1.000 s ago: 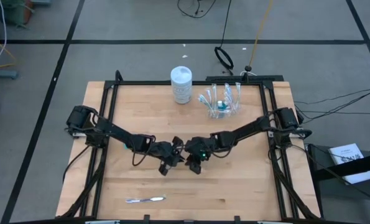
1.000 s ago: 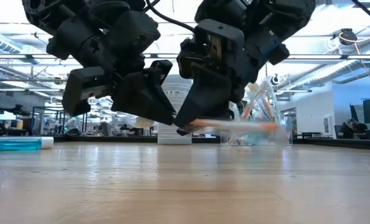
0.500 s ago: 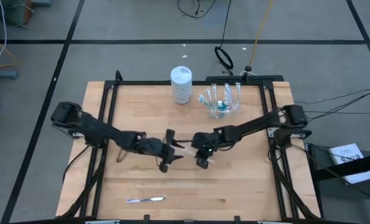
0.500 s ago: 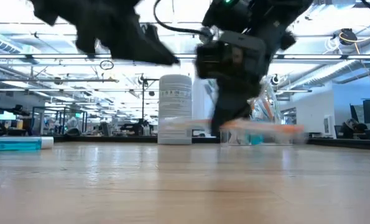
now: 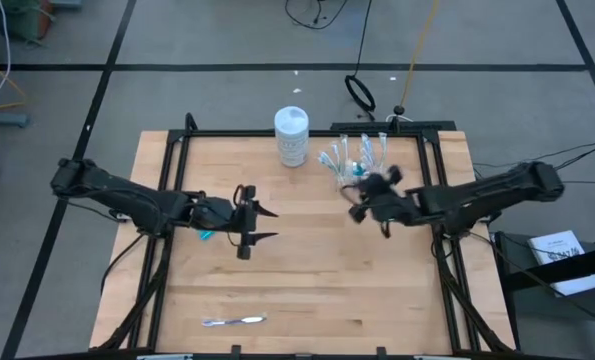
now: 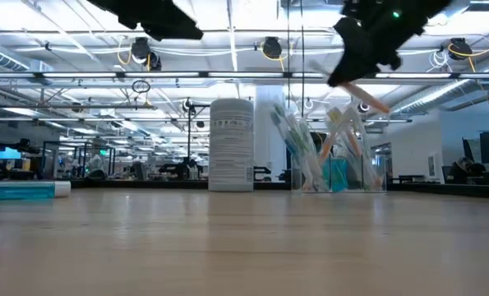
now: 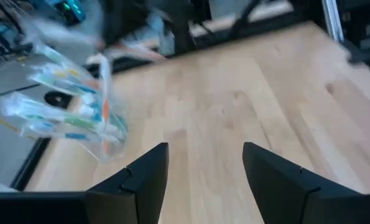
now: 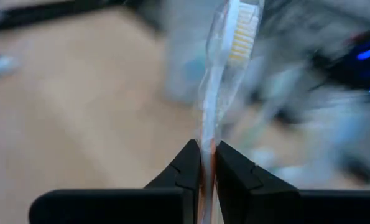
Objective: Pick & Place toothbrushing station
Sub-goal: Put the white and orange toothbrush into the transparent mesh organizer
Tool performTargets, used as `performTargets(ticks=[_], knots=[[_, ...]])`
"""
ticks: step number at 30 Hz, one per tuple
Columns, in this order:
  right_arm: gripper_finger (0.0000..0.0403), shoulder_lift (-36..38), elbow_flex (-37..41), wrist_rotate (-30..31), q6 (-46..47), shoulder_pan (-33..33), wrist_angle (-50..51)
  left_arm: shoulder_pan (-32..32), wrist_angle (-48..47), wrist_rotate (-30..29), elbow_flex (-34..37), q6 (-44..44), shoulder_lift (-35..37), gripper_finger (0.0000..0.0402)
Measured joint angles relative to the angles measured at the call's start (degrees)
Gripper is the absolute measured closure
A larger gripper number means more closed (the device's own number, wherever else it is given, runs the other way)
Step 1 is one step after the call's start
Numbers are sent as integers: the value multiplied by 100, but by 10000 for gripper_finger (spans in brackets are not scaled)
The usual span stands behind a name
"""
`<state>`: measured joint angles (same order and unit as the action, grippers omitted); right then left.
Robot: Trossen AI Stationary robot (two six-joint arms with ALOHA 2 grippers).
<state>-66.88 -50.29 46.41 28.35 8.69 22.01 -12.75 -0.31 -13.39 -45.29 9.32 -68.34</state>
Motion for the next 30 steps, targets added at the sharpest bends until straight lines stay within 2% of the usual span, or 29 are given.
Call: performTargets(ticks=[5, 8, 10, 12, 14, 15, 19, 25, 30], knots=[[380, 1100, 1335, 1871, -860, -48, -1829, -13, -148, 90, 7, 60, -109, 188], [380, 1452, 2184, 2418, -2046, -335, -3601, -13, -182, 90, 8, 186, -219, 188], [380, 1551, 2734, 2104, -2892, -641, -5155, 0, -144, 89, 8, 414, -258, 188], [380, 1507, 3220, 1338, -3472, -1004, -6572, 6, -139, 90, 8, 608, -265, 188], [380, 1398, 3631, 751, -3664, -1368, -7567, 31, -65, 90, 8, 667, -266, 188], [380, 1329, 3804, 679, -3659, -1532, -7938, 46, -21, 87, 8, 662, -266, 188], [379, 1060, 4263, 483, -3491, -2095, -8421, 90, 110, 87, 8, 561, -265, 188], [379, 709, 4344, -587, -3724, -2748, -8690, 209, 134, 88, 8, 711, -264, 188], [379, 408, 4341, -628, -3825, -3118, -8839, 336, 217, 88, 8, 715, -264, 188]])
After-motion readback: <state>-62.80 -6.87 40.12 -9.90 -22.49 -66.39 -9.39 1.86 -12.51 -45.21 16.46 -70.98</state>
